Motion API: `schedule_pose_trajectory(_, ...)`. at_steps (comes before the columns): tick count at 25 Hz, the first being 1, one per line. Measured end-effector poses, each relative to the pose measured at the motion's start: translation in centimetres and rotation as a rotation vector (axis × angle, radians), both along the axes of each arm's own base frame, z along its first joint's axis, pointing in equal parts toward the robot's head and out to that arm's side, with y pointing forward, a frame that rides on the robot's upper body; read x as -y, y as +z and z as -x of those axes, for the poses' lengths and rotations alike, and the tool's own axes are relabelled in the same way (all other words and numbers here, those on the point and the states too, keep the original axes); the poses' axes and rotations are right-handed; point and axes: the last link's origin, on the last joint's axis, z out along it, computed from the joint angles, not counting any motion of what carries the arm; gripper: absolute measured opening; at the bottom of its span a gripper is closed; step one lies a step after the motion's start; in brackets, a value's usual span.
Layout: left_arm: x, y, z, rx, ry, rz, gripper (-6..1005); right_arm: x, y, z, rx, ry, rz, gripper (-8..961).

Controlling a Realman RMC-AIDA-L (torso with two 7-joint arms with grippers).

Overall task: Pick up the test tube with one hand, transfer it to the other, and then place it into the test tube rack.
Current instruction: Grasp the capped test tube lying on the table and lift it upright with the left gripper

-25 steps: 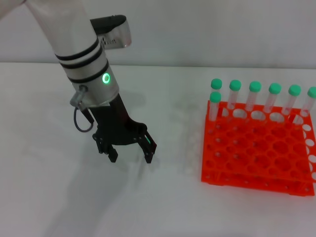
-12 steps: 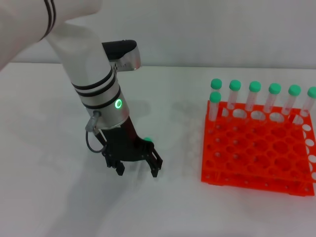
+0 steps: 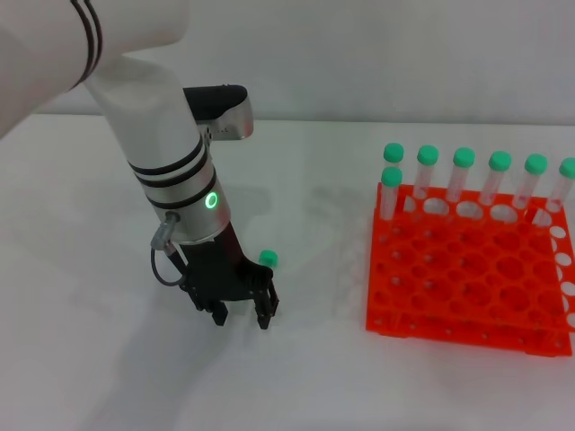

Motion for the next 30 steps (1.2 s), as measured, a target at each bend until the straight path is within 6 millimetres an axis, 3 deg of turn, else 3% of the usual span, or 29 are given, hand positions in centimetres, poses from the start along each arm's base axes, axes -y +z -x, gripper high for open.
schedule_pose_trajectory(2, -0.04, -0.09, 0.14, 0.000, -0.003, -0.005, 607, 0.00, -0.02, 0.01, 0.000, 0.000, 0.000, 827)
schedule_pose_trajectory(19, 0.10, -0.49, 0.78, -0.028, -0.027, 0.001, 541, -0.02, 0.41, -0.12, 0.002, -0.002, -0.009, 828)
schedule_pose_trajectory(24, -0.23, -0.31, 1.00, -0.031, -0.034, -0.019, 335, 0.08, 0.56, -0.27, 0.005, -0.005, -0.011, 827)
schedule_pose_trajectory(30, -0.55, -0.41, 0.85, -0.022, -0.065, -0.024, 181, 0.14, 0.83, -0.44, 0.009, -0.008, -0.012, 828)
